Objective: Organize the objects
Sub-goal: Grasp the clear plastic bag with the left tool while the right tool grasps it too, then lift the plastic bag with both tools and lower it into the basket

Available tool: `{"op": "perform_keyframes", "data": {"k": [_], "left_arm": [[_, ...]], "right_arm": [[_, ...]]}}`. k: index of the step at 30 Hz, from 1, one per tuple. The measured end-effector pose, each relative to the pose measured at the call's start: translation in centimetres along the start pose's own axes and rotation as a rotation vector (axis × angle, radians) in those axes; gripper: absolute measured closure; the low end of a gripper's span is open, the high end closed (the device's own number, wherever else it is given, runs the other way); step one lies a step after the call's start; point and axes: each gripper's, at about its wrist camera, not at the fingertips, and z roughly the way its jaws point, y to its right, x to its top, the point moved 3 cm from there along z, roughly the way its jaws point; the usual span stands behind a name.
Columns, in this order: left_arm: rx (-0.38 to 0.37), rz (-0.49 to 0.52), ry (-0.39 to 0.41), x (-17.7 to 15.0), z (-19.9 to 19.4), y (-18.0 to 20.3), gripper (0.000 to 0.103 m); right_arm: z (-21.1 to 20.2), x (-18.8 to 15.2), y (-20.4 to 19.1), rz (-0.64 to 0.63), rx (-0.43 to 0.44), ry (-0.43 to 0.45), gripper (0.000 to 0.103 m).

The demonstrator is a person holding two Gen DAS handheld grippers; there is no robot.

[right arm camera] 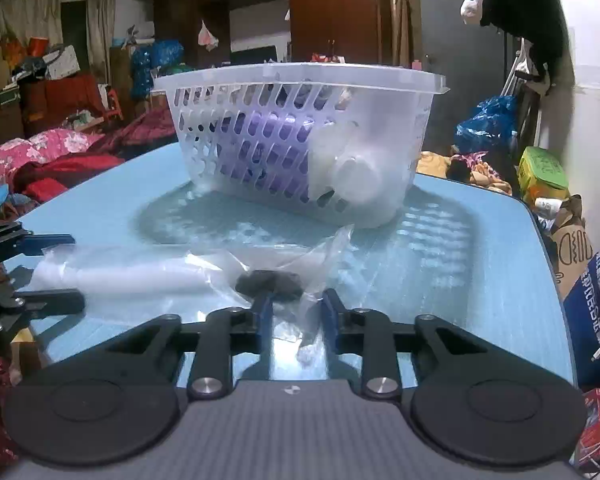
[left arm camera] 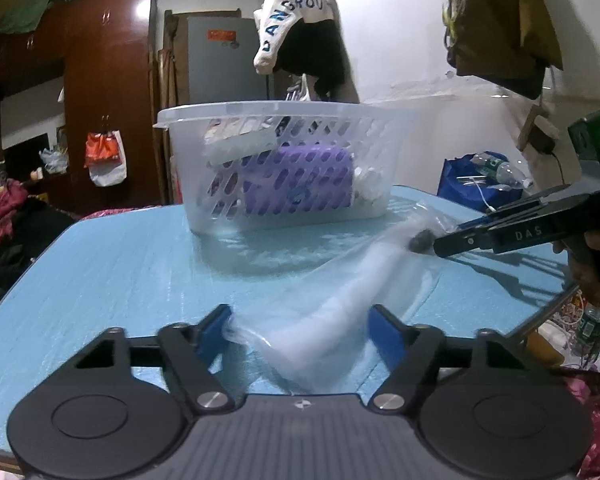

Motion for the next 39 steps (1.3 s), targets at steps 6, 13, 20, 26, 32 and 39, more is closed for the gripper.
{"op": "perform_keyframes", "data": {"k": [6,13,20,26,32,39], "left_arm": [[-0.053,0.021,0.027,-0.2,-0.6,0.8,0.063],[-0.069,-0.003,0.075,-0.4,-0.7,0.3,0.071],[-0.058,0.000,0.167,-0.2,-1.2,-0.1,0.071],[-0.078,-0.002,0.254,0.7,-2.4,-0.5,0.071],[-0.061,0.023,0.341,1.9,-4.2,-0.4,0.071],[-0.048,0.057,0.426,5.7,-4.8,-0.9,0.071]], "right_arm": [[-1.5,-1.3,-0.5,0.006,-0.005,0.041,0.081],[-2.9,-2.9,-1.1,0.036,-0.004,0.113,0.085],[-3.6,-3.8,-2.2,0.014,-0.029,0.187,0.089],[-5.8,-2.6,-2.3,0.026,-0.035,0.287,0.094],[-8.6,-0.8,-2.8,0.010,-0.068,0.411,0.100],[-8.6,2.2,-2.8,0.007,-0.047,0.480,0.101]]}}
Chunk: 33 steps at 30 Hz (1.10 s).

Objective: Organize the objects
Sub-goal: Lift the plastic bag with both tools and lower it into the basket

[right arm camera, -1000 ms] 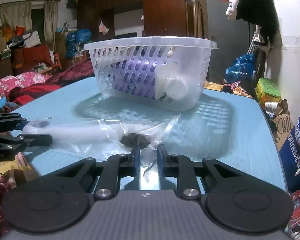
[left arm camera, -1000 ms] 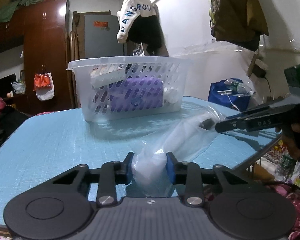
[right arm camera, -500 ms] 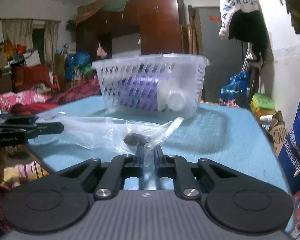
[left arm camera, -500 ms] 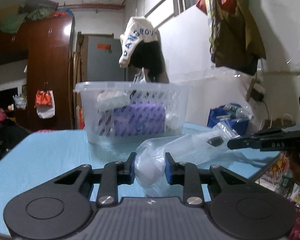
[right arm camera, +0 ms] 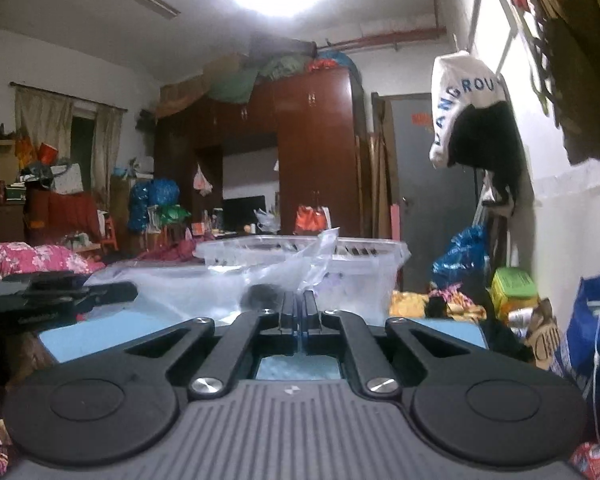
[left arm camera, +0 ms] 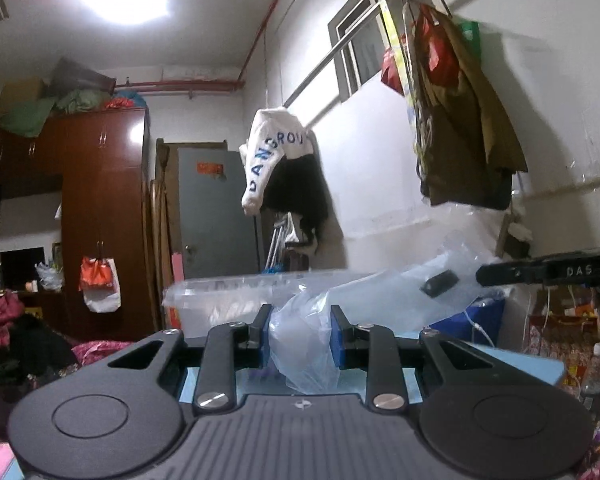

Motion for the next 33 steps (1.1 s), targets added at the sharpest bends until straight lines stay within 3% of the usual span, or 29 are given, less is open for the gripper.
{"op": "perform_keyframes", "data": {"k": [4,12,16,22,29,33], "left_arm": [[0.001,0.038,0.016,1.4,1.3,-0.2,0.071],[0.008,0.088,0.046,7.8,6.8,-1.8,0.071],[-0.014,0.106,-0.027,8.8,11.5,-2.9,0.071],[-0.013,0.059,-0.183,7.1,17.2,-5.5,0.071],[-0.005,-0.009,-0.335,4.8,20.3,-7.3,0.071],[0.003,-0.032,-0.382,4.0,20.9,-8.0,0.065]], "right_arm": [[1.4,0.7,0.3,0.001,0.008,0.012,0.101],[4.8,4.9,1.9,0.001,-0.021,0.042,0.101],[8.1,5.7,3.0,0.042,-0.033,-0.011,0.101],[12.7,4.1,4.4,0.106,-0.054,-0.140,0.101],[14.7,2.6,4.7,0.127,-0.070,-0.260,0.101],[15.2,2.4,4.9,0.125,-0.100,-0.308,0.101]]}}
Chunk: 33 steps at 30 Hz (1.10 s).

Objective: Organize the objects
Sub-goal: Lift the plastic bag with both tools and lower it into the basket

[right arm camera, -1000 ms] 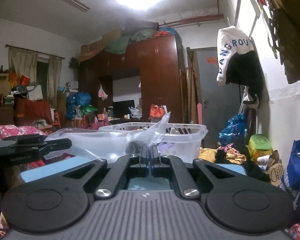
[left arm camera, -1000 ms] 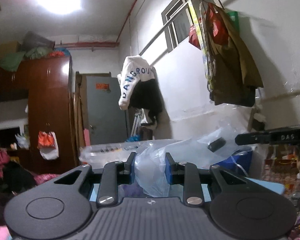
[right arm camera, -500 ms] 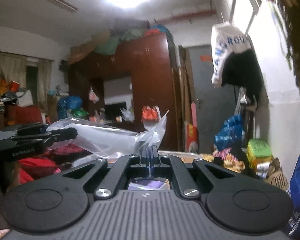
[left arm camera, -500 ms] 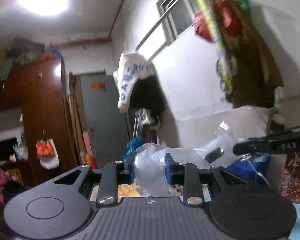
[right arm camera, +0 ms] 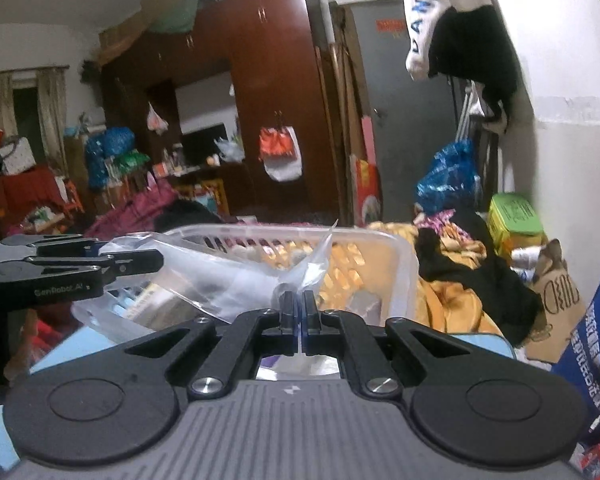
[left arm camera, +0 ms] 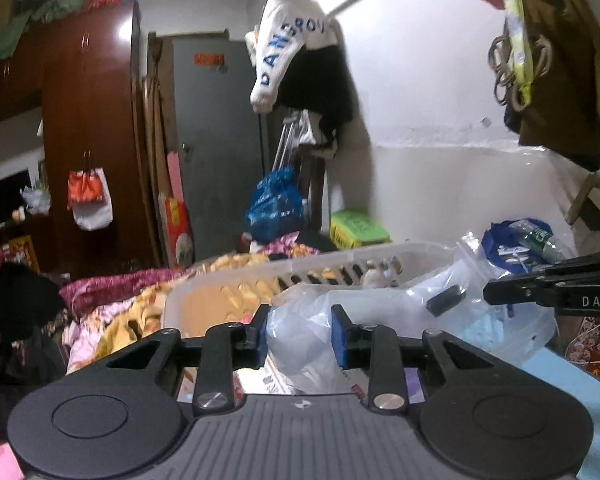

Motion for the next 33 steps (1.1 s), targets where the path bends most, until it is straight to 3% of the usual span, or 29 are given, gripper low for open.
{"op": "perform_keyframes", "data": {"k": [2,4,6,8,9,11,13,16,20,33], "left_arm": [[0.010,0.009,-0.014,-0.1,0.3,-0.1,0.057],[0.039,0.008,-0.015,0.0,0.3,-0.1,0.040],[0.048,-0.007,-0.010,0.0,0.3,-0.4,0.024],[0.072,-0.004,-0.010,0.1,0.2,-0.4,0.021],[0.096,0.004,-0.013,0.1,0.1,-0.4,0.019],[0.138,0.017,-0.018,0.3,0.0,-0.4,0.019],[0.178,0.026,0.000,0.6,-0.4,-0.2,0.018],[0.188,0.022,0.031,0.9,-1.3,0.0,0.010],[0.169,0.004,0.030,0.8,-1.6,0.5,0.004],[0.148,-0.039,-0.020,-0.9,-2.8,1.5,0.004]], "right_arm": [[0.3,0.1,0.0,-0.003,-0.016,-0.018,0.100],[0.5,0.2,-0.1,-0.007,-0.027,-0.027,0.098],[0.4,0.1,-0.2,-0.008,-0.039,-0.038,0.088],[0.5,0.3,-0.1,-0.005,-0.041,-0.029,0.062],[0.5,0.5,-0.1,-0.008,-0.044,-0.022,0.058],[0.3,0.8,-0.4,-0.009,-0.050,-0.014,0.036],[0.1,1.1,-0.7,-0.015,-0.051,0.003,0.022],[-0.3,1.6,-0.7,-0.019,-0.085,0.059,0.000],[-0.2,1.6,-0.7,-0.016,-0.091,0.062,0.000],[-0.4,1.5,-2.1,-0.032,-0.098,0.051,0.000]]}}
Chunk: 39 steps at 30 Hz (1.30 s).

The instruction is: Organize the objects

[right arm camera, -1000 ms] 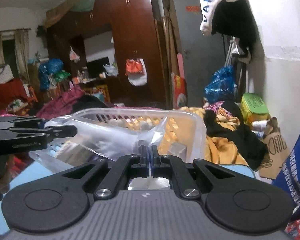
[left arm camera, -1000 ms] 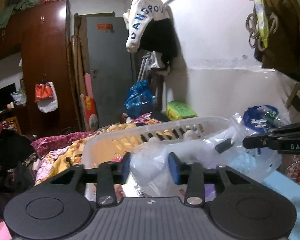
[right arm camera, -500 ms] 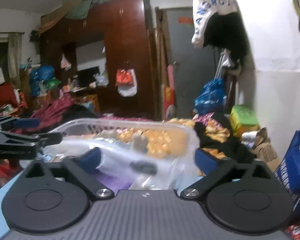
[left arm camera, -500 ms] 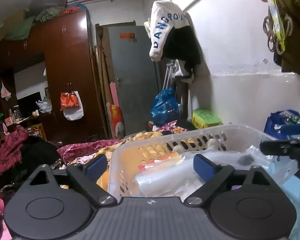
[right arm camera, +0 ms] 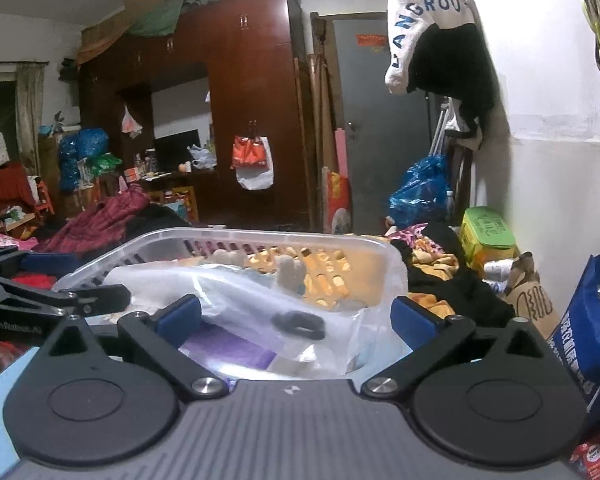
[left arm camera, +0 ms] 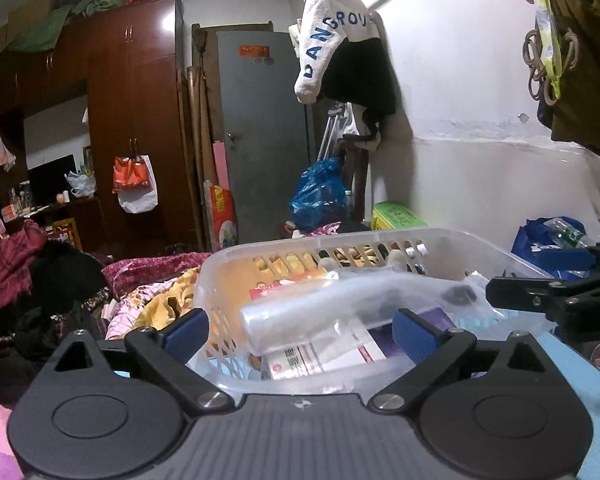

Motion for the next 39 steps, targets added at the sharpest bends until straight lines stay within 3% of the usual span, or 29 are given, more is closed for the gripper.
{"op": "perform_keyframes", "data": {"k": [7,12,17,20,22,26,29,39], "left_arm": [[-0.009,-0.018,0.010,-0.2,-3.2,0.3,0.004],[0.003,-0.023,0.056,-1.2,-8.3,0.6,0.004],[0.011,-0.041,0.112,-3.8,-13.2,1.5,0.004],[0.000,-0.056,0.134,-5.3,-14.5,2.5,0.004],[-0.011,-0.056,0.135,-5.9,-14.7,3.1,0.004],[-0.006,-0.040,0.121,-6.8,-14.7,3.8,0.003],[-0.007,-0.036,0.118,-6.9,-14.5,3.9,0.003],[0.006,-0.056,0.115,-7.7,-14.9,3.8,0.003]], "right_arm": [[-1.7,-0.1,-1.6,-0.062,-0.010,0.013,0.000],[-5.2,-0.8,-2.4,-0.076,-0.044,0.025,0.000],[-9.7,-2.5,-3.2,-0.117,-0.100,0.092,0.000],[-11.5,-4.2,-3.5,-0.082,-0.051,0.099,0.000],[-12.1,-5.2,-3.4,-0.036,-0.009,0.100,0.000],[-11.9,-6.9,-2.5,0.008,-0.054,0.100,0.000],[-11.4,-7.1,-1.8,0.029,-0.039,0.085,0.000],[-12.0,-8.1,-2.4,0.001,-0.051,0.101,0.000]]}}
